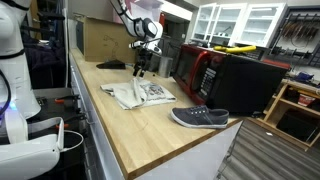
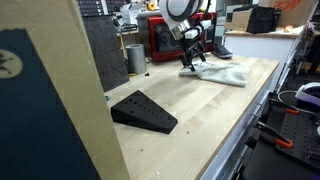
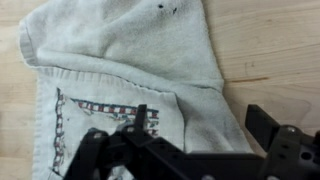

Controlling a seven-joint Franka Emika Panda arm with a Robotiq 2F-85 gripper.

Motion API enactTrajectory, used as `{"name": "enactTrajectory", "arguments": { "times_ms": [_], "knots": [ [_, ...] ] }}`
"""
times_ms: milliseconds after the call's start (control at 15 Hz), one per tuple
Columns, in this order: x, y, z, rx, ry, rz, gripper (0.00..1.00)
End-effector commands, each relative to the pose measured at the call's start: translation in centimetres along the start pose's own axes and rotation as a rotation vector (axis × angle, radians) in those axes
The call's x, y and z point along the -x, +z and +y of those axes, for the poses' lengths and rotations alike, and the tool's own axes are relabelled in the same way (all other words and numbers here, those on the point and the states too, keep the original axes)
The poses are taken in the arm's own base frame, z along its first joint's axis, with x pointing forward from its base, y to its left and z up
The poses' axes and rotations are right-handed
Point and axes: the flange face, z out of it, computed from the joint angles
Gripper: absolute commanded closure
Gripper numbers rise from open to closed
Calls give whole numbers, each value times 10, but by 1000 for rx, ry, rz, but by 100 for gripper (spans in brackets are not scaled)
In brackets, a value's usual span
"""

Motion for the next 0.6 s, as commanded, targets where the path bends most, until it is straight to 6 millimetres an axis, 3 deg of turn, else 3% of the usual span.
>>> {"name": "enactTrajectory", "arguments": {
  "times_ms": [0,267,533],
  "knots": [
    [-24,3,14,-60,33,-69,0],
    [-35,5,18,-113,57,-126,0],
    [-41,-5,23,-203,92,-190,0]
  ]
}}
